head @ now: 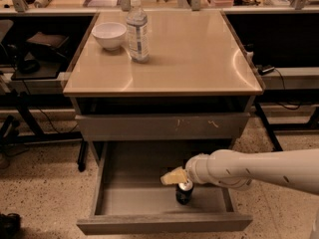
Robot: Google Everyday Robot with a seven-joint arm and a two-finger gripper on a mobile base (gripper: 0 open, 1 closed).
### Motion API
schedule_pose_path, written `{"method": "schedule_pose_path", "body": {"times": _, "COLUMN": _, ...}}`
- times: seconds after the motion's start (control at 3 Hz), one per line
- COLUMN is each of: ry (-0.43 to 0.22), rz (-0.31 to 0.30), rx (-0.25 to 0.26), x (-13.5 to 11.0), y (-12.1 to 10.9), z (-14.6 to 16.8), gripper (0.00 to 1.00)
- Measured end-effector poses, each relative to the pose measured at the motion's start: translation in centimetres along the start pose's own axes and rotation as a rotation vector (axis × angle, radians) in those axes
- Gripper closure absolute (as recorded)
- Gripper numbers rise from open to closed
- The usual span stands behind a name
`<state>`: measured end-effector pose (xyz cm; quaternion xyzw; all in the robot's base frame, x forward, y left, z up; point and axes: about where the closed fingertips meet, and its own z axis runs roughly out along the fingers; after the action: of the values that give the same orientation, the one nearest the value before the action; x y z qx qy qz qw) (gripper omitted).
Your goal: Pick pepsi can from middle drawer and place on counter
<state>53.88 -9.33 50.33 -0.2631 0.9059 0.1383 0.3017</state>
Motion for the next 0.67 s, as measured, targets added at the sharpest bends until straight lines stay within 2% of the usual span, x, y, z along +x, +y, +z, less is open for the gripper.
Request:
{"method": "schedule_pose_path", "body": {"times": 0.33, "ry": 0.000, "rz": 0.001, "rx": 0.000, "x": 0.0, "y": 0.0, "z": 0.0, "gripper": 0.00}}
{"method": "schedule_pose_path", "body": {"times": 0.67, "ry": 0.031, "rz": 0.068, "rx": -0.035, "x": 2.2, "y": -0.6, "z": 1.9, "gripper": 0.00}}
